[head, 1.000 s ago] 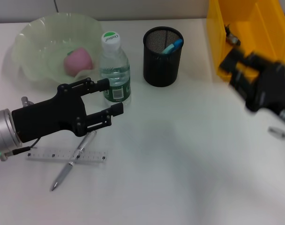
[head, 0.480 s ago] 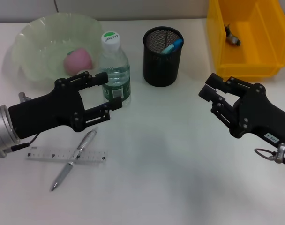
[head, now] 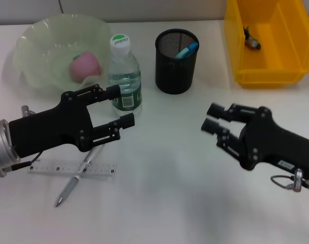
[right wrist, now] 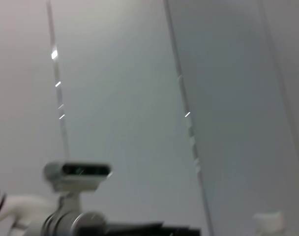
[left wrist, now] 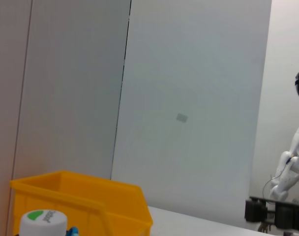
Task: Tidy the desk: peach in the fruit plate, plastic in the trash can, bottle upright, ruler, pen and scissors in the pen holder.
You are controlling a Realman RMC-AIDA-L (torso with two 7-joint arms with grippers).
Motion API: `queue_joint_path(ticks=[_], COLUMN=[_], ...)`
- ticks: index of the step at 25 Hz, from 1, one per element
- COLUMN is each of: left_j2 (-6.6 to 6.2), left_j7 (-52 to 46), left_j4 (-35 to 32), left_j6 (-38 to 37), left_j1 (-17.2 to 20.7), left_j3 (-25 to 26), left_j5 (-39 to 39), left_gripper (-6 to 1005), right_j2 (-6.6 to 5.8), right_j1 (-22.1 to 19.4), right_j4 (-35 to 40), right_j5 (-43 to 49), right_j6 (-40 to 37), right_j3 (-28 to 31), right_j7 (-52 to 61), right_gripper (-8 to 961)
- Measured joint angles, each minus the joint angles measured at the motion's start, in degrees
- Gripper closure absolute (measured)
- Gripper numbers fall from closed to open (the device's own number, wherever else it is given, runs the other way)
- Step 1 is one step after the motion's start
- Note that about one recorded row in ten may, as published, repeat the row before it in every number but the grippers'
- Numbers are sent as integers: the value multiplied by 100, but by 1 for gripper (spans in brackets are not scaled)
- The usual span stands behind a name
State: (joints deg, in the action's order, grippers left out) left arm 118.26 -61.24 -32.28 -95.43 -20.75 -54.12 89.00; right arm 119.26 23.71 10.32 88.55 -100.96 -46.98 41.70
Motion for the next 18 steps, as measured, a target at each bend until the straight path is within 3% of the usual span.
queue_joint_path(ticks=[12,15,18], left_j2=[-31,-32,-26], left_j7=[-341,-442,-628], left_j4=[-107,-122,-260], left_j6=[-148,-147,-104], left_j1=[91,99,86], left_j3=[-13,-10,15], left_j5=[23,130,380], left_gripper=[308,308,308], right_j2=[-17,-14,-4], right_j1=[-260,-304,-371], right_j4=[1068,1087,1072], right_j5=[713,936,948], right_j6=[-74,-61,-52], right_j3=[37,41,34], right_j7=[1141,1197,1126], right_gripper=[502,279,201])
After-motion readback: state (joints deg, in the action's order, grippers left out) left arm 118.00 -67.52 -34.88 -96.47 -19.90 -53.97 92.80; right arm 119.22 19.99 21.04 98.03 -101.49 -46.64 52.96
